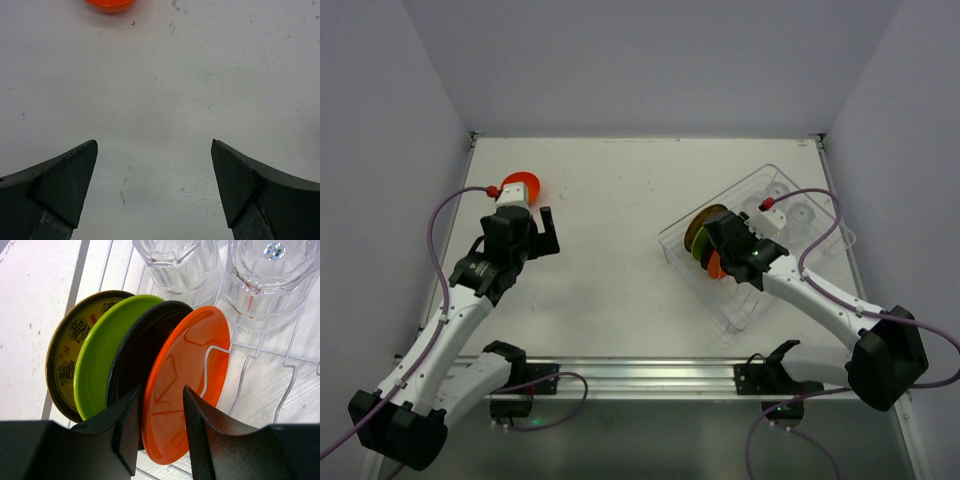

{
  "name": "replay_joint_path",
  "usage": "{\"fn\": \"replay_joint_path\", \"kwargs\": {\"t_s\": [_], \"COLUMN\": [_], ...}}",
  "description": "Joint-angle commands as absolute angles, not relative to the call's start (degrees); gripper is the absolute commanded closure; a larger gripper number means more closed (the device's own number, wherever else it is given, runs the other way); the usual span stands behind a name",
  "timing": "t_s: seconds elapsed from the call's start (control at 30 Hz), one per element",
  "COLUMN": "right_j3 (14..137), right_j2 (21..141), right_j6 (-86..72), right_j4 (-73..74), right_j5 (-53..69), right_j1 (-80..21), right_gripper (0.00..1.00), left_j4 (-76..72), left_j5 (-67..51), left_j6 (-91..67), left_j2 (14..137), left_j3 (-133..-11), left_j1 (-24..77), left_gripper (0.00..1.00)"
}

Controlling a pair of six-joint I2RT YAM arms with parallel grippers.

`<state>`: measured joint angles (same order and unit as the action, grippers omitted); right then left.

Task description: Unload the mixed dishes from the dish rack

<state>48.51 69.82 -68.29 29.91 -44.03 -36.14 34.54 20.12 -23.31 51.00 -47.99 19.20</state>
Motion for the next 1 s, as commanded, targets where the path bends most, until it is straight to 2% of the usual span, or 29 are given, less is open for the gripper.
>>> {"fn": "replay_joint_path", "kwargs": {"t_s": [0.0, 0.3, 0.4, 0.43, 0.6, 0.8, 0.97], "right_j3": [48.87, 50.27, 49.40, 49.22, 48.25, 48.60, 50.18], "right_j2": [71.01, 74.27, 73.39, 73.04, 69.79, 66.89, 65.13], "right_j6": [-71.72, -69.96, -69.70, -69.70, -69.44, -69.87, -71.28], "right_j4": [29.27, 27.60, 27.07, 27.07, 25.93, 27.33, 31.19], "right_j5": [-49.31, -47.46, -47.55, -47.55, -47.02, -46.67, -47.19], "right_j1": [-35.16, -34.54, -34.54, -34.54, -34.54, -34.45, -34.63], "right_gripper": [0.60, 0.65, 0.74, 0.82, 0.93, 0.98, 0.99], "left_j4": [32.52, 32.61, 32.52, 32.52, 32.52, 32.34, 32.69], "left_j5": [19.78, 19.69, 19.42, 19.34, 18.46, 18.28, 18.81], "left_j6": [-22.24, -22.32, -22.24, -22.24, -21.80, -21.80, -21.71], "left_j2": [50.71, 50.62, 50.97, 51.15, 51.85, 51.50, 52.03], "left_j3": [-48.16, -47.99, -47.99, -47.99, -48.08, -47.99, -48.08], "left_j1": [19.34, 19.34, 19.34, 19.34, 19.34, 19.34, 19.34], "left_gripper": [0.00, 0.00, 0.00, 0.00, 0.00, 0.00, 0.00]}}
